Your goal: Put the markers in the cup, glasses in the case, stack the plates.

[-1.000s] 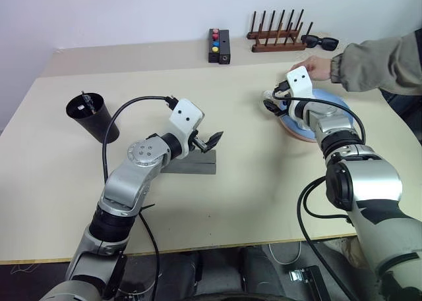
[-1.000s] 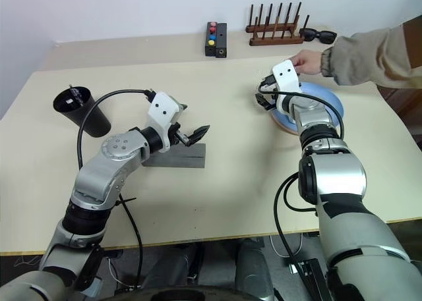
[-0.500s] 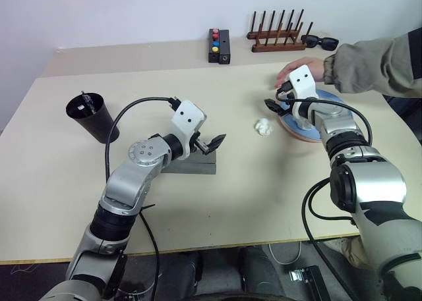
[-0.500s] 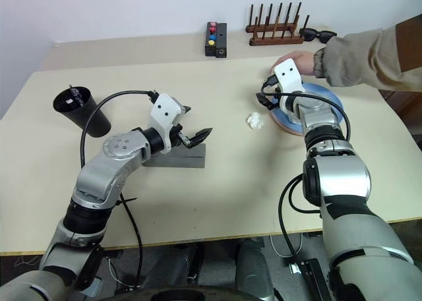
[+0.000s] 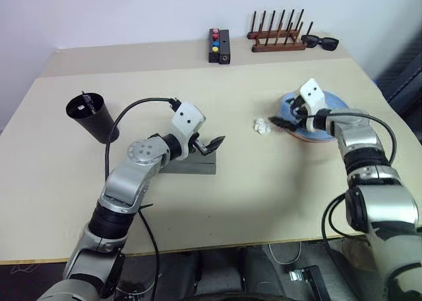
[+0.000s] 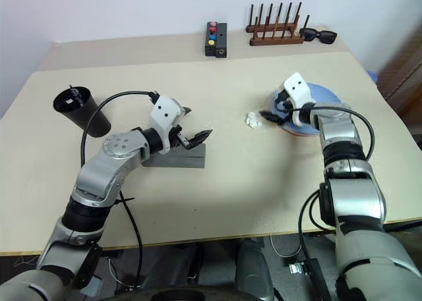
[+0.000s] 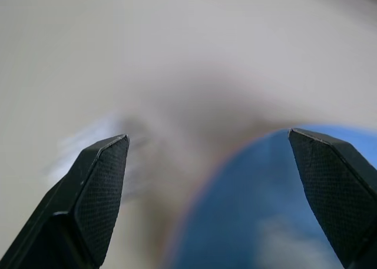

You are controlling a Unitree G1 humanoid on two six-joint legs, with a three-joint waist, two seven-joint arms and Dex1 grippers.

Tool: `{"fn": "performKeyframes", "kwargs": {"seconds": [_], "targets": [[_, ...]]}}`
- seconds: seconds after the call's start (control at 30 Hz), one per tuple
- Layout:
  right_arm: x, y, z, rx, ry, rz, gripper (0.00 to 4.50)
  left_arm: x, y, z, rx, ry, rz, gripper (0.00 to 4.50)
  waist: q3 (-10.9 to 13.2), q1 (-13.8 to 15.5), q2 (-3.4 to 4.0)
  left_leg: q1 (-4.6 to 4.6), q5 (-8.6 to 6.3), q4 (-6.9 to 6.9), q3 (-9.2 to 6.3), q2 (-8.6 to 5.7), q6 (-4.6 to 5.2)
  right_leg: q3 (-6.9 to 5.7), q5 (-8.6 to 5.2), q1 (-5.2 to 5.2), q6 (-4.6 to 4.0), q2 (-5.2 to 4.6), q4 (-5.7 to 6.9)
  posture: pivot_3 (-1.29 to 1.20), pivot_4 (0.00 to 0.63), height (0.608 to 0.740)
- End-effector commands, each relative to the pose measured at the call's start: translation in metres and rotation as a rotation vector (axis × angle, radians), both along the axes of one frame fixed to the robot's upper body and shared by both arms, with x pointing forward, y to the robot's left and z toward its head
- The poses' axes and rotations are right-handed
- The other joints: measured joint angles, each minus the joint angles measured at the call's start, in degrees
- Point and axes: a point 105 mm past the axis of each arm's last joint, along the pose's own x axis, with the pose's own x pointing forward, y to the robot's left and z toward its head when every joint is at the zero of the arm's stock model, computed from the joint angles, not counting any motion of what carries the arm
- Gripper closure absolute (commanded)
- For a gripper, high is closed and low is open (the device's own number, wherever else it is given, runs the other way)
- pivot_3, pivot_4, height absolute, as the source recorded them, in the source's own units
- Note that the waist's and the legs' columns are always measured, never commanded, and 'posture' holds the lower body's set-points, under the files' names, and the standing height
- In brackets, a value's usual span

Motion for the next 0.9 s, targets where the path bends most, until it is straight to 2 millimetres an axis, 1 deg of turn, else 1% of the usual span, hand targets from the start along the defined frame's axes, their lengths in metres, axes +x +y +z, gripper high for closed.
{"fn": "performKeyframes", "kwargs": {"seconds": [0.03, 0.1, 0.27, 0.63, 0.83, 0.9], "targets": [[-0.015, 0.008, 0.016, 0.004, -0.022, 0.103, 0.11, -0.002, 0.002, 0.011, -0.007, -0.045, -0.029, 0.00, 0.00, 0.08, 0.00, 0.00, 0.00, 0.02, 0.00, 0.00, 0.00, 0.00, 0.00, 0.00, 0.00, 0.00, 0.01, 0.00, 0.150, 0.740], [-0.018, 0.007, 0.011, -0.005, -0.022, 0.097, 0.11, -0.002, 0.003, 0.010, -0.003, -0.043, -0.036, 0.00, 0.00, 0.17, 0.00, 0.00, 0.00, 0.03, 0.00, 0.00, 0.00, 0.00, 0.00, 0.00, 0.00, 0.00, 0.01, 0.00, 0.150, 0.740], [-0.016, 0.009, 0.009, 0.004, -0.027, 0.074, 0.11, -0.002, 0.002, 0.011, -0.003, -0.044, -0.044, 0.00, 0.00, 0.21, 0.00, 0.00, 0.00, 0.03, 0.00, 0.00, 0.00, 0.00, 0.00, 0.00, 0.00, 0.00, 0.01, 0.00, 0.150, 0.740], [-0.006, 0.032, 0.002, 0.049, -0.014, 0.099, 0.11, -0.004, 0.006, 0.012, 0.000, -0.047, -0.022, 0.00, 0.00, 0.18, 0.00, 0.00, 0.00, 0.03, 0.00, 0.00, 0.00, 0.00, 0.00, 0.01, 0.00, -0.01, 0.00, 0.00, 0.150, 0.740], [-0.001, 0.038, -0.002, 0.052, -0.002, 0.095, 0.11, -0.006, 0.010, 0.011, 0.001, -0.045, -0.004, 0.00, 0.00, 0.17, 0.00, 0.00, 0.00, 0.03, 0.00, 0.00, 0.00, 0.00, 0.00, 0.01, 0.00, -0.01, 0.00, 0.00, 0.150, 0.740], [0.000, 0.038, -0.003, 0.055, 0.000, 0.090, 0.63, -0.008, 0.011, 0.011, 0.001, -0.043, -0.004, 0.00, 0.00, 0.12, 0.00, 0.00, 0.00, 0.02, 0.00, 0.00, 0.00, 0.00, 0.00, 0.00, 0.00, -0.01, 0.01, 0.00, 0.150, 0.740]]}}
